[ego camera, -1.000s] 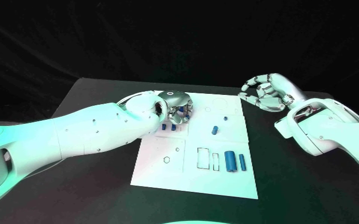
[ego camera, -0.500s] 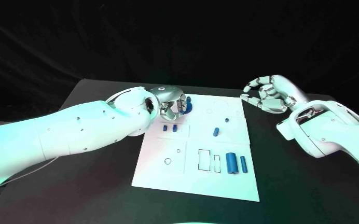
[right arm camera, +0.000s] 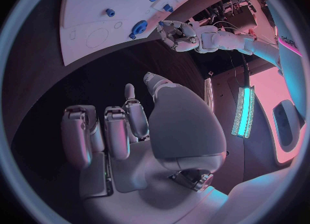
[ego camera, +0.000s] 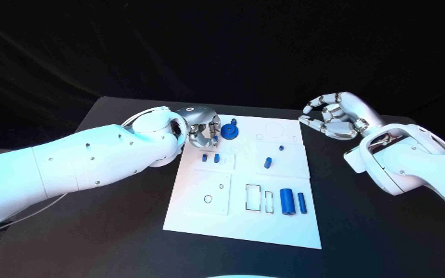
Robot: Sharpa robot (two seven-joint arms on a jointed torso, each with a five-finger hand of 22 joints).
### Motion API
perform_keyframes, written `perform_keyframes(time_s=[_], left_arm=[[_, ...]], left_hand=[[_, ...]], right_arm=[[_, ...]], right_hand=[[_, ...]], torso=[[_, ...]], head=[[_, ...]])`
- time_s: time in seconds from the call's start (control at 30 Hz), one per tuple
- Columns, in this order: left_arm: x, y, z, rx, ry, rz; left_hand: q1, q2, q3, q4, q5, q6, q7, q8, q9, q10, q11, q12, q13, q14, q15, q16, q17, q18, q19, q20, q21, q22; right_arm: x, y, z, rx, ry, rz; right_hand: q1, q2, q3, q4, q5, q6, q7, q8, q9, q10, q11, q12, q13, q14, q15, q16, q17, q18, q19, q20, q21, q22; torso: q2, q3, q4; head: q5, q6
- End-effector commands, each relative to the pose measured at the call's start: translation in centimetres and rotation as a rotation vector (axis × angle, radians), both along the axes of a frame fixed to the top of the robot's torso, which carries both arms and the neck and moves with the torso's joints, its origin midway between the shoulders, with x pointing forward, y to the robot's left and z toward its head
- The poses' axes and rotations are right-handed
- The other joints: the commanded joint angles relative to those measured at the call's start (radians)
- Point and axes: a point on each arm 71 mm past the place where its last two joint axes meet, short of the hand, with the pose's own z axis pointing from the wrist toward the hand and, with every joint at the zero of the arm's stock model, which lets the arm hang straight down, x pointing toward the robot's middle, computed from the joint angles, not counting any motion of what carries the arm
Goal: Assemble the parts on the task board
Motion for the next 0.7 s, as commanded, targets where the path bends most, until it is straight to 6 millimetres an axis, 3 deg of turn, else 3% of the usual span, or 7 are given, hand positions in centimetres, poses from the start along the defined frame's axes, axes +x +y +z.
perform_keyframes(time_s=[0.03,0.27,0.7], left_arm=[[-0.01,-0.09,-0.22,0.001,0.025,0.0],[0.01,0.04,-0.41,0.009,0.044,0.004],[0.19,0.07,-0.72,0.026,0.068,0.009]], left_hand=[[-0.008,0.001,-0.001,-0.005,-0.006,0.008,0.0,-0.006,0.001,0.009,0.0,-0.007,-0.001,0.0,0.001,0.003,-0.001,-0.011,0.009,0.0,0.004,0.001],[-0.008,0.001,-0.001,-0.005,-0.006,0.008,0.0,-0.006,0.001,0.01,0.0,-0.008,-0.001,-0.001,0.001,0.003,-0.003,-0.011,0.008,0.001,0.003,0.0],[-0.009,0.001,-0.001,-0.005,-0.006,0.009,0.0,-0.007,0.001,0.011,0.0,-0.008,-0.001,-0.001,0.001,0.002,-0.004,-0.01,0.007,0.001,0.001,-0.002]], right_arm=[[-0.03,0.1,0.04,-0.007,-0.012,0.01],[-0.03,0.06,0.04,-0.008,-0.012,0.009],[-0.07,0.09,0.05,-0.007,-0.012,0.009]], right_hand=[[0.001,0.002,0.002,0.0,0.004,0.001,0.0,0.0,0.001,0.004,-0.001,0.003,0.041,0.074,-0.004,-0.003,0.146,0.017,0.051,-0.006,-0.005,0.201],[0.001,0.002,0.002,0.0,0.004,0.001,0.0,0.0,0.001,0.004,-0.001,0.003,0.041,0.074,-0.004,-0.003,0.146,0.017,0.051,-0.006,-0.005,0.201],[0.001,0.002,0.002,0.0,0.004,0.001,0.0,0.0,0.001,0.004,-0.001,0.003,0.041,0.074,-0.004,-0.003,0.146,0.017,0.051,-0.006,-0.005,0.201]], torso=[[0.001,-0.0004,-0.0025],[0.0,0.0018,-0.0011],[0.0,0.0013,-0.0023]], head=[[0.001,-0.002],[0.002,-0.005],[0.005,-0.008]])
